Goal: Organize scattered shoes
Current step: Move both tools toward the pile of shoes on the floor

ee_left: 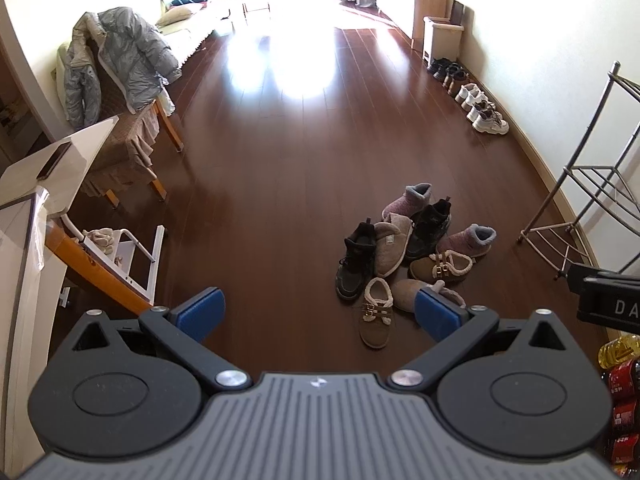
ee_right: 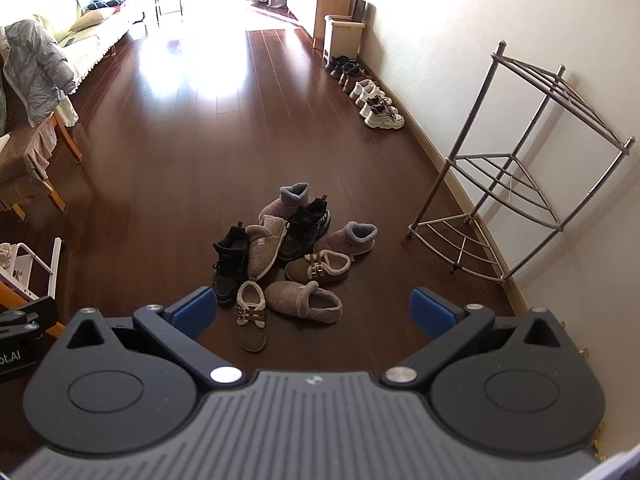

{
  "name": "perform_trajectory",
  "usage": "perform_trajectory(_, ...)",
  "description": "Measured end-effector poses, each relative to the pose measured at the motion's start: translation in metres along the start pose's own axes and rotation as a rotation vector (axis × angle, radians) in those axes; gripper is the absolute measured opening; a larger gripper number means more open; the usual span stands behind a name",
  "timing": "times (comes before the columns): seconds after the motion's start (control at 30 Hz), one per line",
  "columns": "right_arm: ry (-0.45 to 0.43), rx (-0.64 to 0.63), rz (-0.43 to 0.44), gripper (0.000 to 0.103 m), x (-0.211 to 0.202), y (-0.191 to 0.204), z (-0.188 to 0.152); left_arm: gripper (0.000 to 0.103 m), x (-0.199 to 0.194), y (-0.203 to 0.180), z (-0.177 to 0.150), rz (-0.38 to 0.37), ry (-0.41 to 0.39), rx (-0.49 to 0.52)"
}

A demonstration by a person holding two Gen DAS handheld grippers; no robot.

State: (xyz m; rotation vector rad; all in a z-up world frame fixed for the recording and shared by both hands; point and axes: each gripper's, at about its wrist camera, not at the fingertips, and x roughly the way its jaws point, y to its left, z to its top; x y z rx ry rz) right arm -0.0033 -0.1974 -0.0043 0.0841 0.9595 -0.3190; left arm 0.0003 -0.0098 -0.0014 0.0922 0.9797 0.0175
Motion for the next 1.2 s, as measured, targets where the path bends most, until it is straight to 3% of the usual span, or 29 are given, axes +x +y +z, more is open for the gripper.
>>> perform_trajectory(0.7,0.032,0.002,-0.026,0.102,0.028,-0.047,-0.014,0.102,0.023,-0.038,-0.003,-0.050,0.023,0.040)
perform_trajectory(1.2,0.104,0.011,-0.024,0.102,0.066,-0.069,-0.018,0.102,0.062,-0.072,0.016,-0.055,0.073,0.074)
